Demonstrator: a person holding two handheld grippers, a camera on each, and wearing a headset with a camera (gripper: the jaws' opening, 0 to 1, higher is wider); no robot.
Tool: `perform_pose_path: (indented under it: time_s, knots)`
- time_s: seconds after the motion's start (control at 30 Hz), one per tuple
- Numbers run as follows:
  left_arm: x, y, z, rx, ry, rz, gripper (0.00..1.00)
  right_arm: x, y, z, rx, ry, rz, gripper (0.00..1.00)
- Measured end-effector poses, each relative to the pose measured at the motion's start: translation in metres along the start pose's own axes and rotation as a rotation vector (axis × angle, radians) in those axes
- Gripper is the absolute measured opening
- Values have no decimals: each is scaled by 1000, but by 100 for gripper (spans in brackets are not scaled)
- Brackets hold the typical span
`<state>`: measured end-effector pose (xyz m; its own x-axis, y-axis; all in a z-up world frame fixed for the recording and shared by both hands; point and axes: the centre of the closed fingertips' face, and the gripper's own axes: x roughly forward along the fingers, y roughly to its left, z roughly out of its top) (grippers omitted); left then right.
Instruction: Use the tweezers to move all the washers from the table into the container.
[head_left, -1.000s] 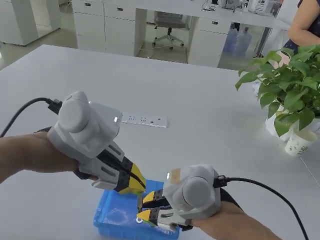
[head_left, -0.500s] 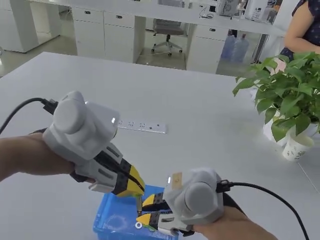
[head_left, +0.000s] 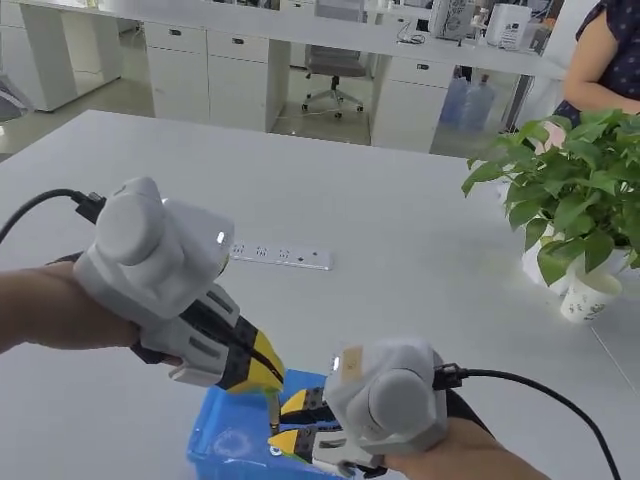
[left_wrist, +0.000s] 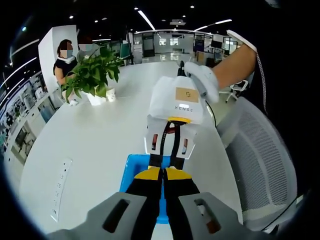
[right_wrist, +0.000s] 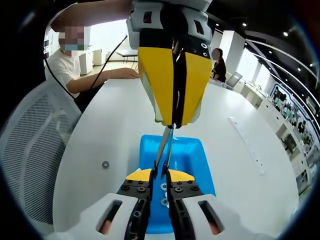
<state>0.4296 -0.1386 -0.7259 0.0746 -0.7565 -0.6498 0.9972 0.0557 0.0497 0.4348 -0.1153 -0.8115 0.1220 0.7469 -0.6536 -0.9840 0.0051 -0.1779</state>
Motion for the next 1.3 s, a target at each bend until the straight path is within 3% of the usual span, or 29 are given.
perform_pose_path:
  time_s: [0.5,1.0,1.3]
  knots:
    - [-4,-25,-9,-13,12,-10,4,5,26,6,-1,-5,28,12]
    - [-5,-31,-9,-12,16,-3,4,6,32,9,-16,-8,37,12]
    - [-5,-42,-16,-16,29,-5,4,11,45,13,-16,-17,55,13]
